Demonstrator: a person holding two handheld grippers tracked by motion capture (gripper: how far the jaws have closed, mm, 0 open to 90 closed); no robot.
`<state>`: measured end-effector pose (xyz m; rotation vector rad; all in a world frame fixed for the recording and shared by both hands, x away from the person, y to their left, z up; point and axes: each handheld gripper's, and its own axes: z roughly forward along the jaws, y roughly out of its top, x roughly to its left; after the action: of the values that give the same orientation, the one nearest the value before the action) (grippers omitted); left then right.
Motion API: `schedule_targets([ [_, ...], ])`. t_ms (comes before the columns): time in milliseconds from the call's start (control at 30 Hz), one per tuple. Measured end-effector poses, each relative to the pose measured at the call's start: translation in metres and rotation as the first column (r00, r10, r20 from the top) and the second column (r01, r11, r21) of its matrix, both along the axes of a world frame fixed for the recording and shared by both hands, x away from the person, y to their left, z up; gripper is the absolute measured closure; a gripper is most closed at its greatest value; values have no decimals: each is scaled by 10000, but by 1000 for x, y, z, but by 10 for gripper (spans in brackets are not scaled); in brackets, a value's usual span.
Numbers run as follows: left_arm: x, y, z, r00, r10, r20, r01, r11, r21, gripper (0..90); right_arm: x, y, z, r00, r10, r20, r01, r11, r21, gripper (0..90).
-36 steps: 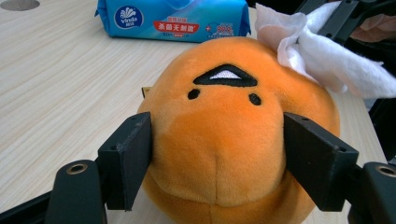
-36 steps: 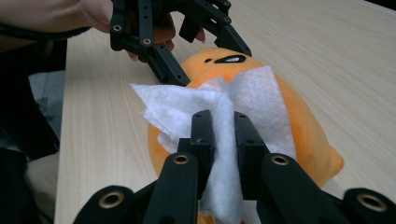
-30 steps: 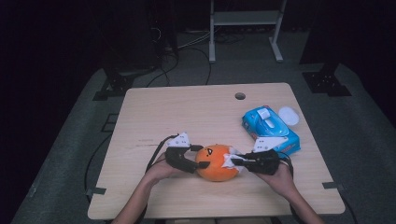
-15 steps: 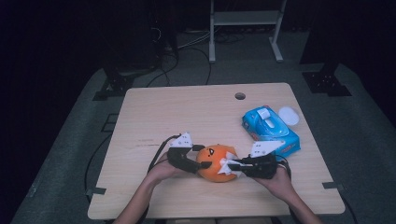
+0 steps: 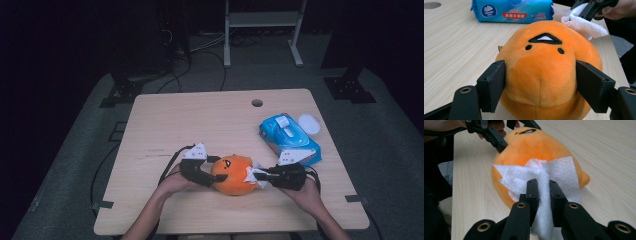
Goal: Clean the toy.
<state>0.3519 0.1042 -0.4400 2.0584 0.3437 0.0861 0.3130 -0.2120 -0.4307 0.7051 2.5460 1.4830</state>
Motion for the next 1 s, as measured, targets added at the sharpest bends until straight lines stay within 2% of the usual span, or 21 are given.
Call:
schedule_targets([
  [33, -1, -1, 0, 10000, -67, 44, 67, 10000, 9, 268, 0, 3, 2, 10000, 73, 58, -73, 10000, 7, 803],
  [67, -2, -2, 0, 9999, -102, 52, 102, 9999, -34, 269, 3, 10, 6, 9996, 251, 148, -254, 9995, 211, 803],
  [200, -2, -2, 1, 10000, -38, 42, 38, 10000, 18, 264, 8, 22, 10, 9989, 330, 346, -336, 9993, 149, 803],
  [300, -1, -1, 3, 10000, 8, -17, -8, 10000, 15, 195, 11, 21, 6, 9993, 313, 203, -316, 9993, 192, 804],
  [333, -1, -1, 6, 9998, 170, -77, -170, 9998, 78, 195, 13, 18, 5, 9995, 281, 135, -284, 9993, 252, 805],
  [400, -2, 1, 11, 9989, 465, -101, -465, 9989, 50, 108, 13, 11, 2, 10000, -11, -36, 13, 9993, 380, 805],
  [433, -2, 1, 11, 9989, 465, -101, -465, 9989, 50, 109, 13, 11, 2, 10000, -11, -36, 13, 9993, 380, 805],
  [467, -3, 1, 11, 9991, 375, -175, -373, 9993, 91, 121, 14, 6, 1, 9997, -156, -182, 164, 9989, 449, 804],
  [500, -4, -2, 8, 9994, 68, -350, -62, 9998, 190, 151, 14, 5, 1, 9995, -220, -207, 229, 9987, 456, 804],
  [567, -5, -3, 5, 9998, 16, -223, -11, 9997, 228, 242, 12, 6, 4, 9995, -274, -154, 281, 9987, 437, 805],
  [667, -4, -3, 7, 9998, 131, -140, -131, 9999, 39, 310, 3, 16, 13, 9992, -88, 394, 80, 9998, 205, 805],
  [733, -3, -5, 8, 9999, 113, -123, -113, 9999, -30, 313, -2, 29, 20, 9975, 316, 628, -334, 9991, 272, 805],
  [767, -3, -5, 8, 9999, 113, -123, -113, 9999, -30, 312, -2, 29, 20, 9975, 316, 628, -334, 9991, 272, 805],
  [900, -3, -6, 7, 9998, 128, -132, -127, 9999, 33, 309, -3, 53, 26, 9908, 801, 1090, -794, 9968, -112, 805],
  [1000, -2, -3, 5, 9997, 178, -187, -177, 9998, 57, 310, 0, 50, 25, 9920, 741, 1023, -735, 9973, -89, 805],
])
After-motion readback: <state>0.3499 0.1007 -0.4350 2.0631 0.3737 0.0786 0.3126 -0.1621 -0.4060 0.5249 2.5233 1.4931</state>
